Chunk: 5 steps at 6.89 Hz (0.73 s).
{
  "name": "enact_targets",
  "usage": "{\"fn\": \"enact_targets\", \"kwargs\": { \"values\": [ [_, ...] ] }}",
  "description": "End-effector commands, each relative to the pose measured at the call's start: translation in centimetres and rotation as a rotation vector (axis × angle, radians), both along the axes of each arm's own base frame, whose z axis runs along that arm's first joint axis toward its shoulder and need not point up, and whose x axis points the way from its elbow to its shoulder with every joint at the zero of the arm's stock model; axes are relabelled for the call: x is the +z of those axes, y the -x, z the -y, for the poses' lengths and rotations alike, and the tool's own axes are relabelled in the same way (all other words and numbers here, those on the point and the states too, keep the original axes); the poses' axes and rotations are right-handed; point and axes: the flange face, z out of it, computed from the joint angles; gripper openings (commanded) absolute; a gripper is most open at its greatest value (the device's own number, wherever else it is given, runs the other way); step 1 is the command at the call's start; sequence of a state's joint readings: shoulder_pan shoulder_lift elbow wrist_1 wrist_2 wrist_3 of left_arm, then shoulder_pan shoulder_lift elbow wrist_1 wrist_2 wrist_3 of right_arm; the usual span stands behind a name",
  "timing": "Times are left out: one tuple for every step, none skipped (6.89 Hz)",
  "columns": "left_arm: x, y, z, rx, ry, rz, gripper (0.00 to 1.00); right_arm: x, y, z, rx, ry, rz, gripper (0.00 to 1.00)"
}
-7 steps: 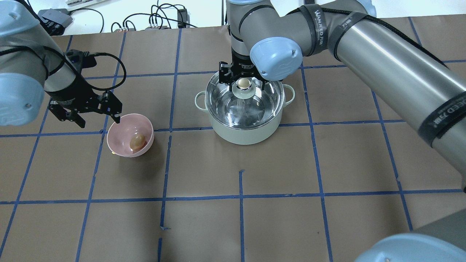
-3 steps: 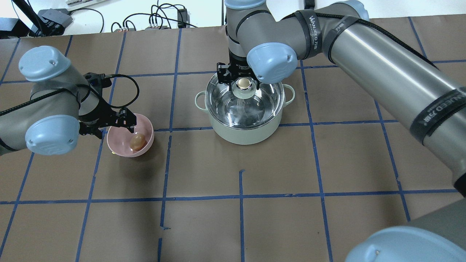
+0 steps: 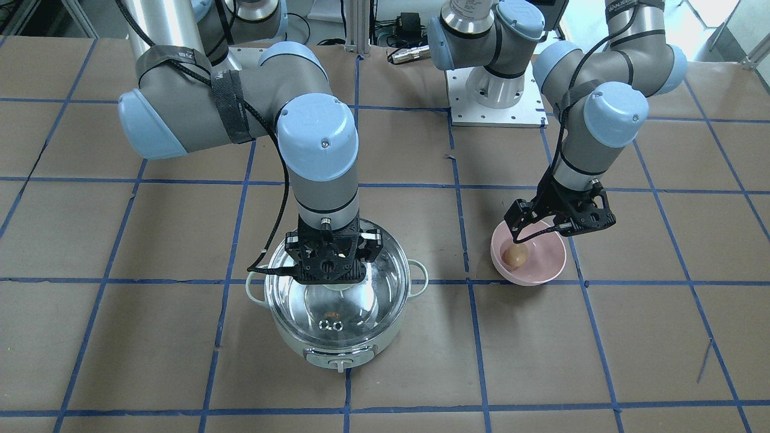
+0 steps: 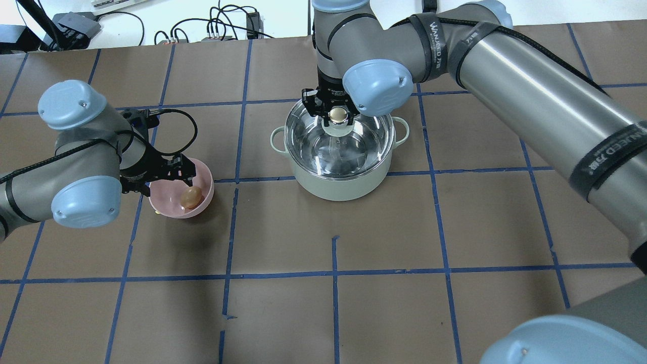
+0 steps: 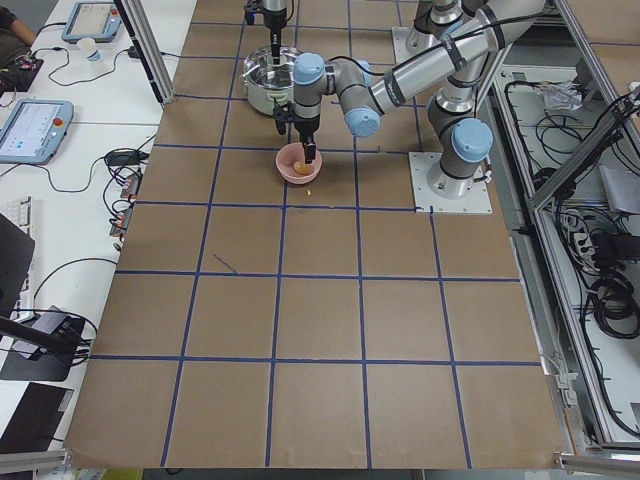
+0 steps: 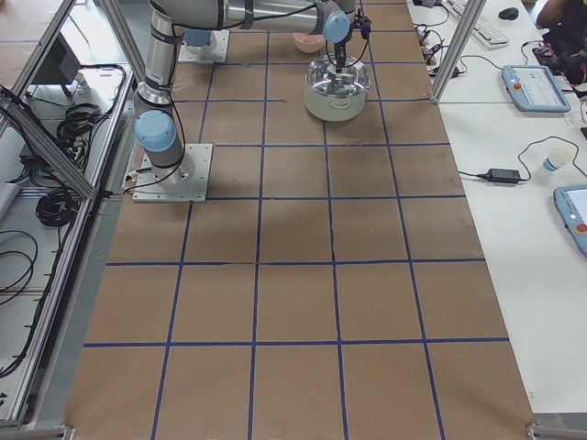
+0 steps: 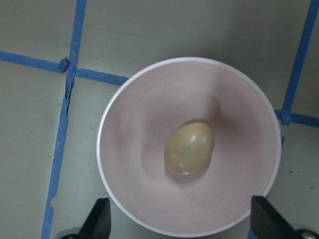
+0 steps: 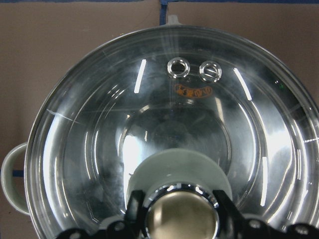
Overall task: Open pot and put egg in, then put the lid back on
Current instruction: 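Grasp the lid knob with the right gripper while the left gripper descends into the bowl, then lift the glass lid off the pot and set it beside the pot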
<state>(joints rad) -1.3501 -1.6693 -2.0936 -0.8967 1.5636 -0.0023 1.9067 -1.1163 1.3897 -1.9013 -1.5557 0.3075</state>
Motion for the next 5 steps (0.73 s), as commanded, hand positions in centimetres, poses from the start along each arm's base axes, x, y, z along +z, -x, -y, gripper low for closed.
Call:
{"fn": "enact_targets", "kwargs": {
  "values": [
    [-2.2, 0.0, 1.3, -0.011, 0.026, -0.019, 1.0, 0.4, 0.1, 0.0, 0.014, 0.01, -0.005, 0.07],
    [-2.5, -0.1, 1.5, -0.029, 0.025, -0.018, 1.0, 1.7, 0.2, -0.3, 0.014, 0.027, 0.0, 0.07],
    [-2.8, -0.2, 1.5, -0.06, 0.032, -0.014, 1.0, 5.2, 0.5, -1.1, 0.014, 0.069, 0.013, 0.06],
    [-3.1, -0.3, 1.6, -0.119, 0.029, -0.011, 1.0, 8.4, 0.9, -1.9, 0.012, 0.081, 0.019, 0.05],
    [-3.6, -0.3, 1.7, -0.12, 0.022, -0.016, 1.0, 12.0, 1.4, -3.6, 0.012, 0.066, 0.012, 0.05]
  ]
}}
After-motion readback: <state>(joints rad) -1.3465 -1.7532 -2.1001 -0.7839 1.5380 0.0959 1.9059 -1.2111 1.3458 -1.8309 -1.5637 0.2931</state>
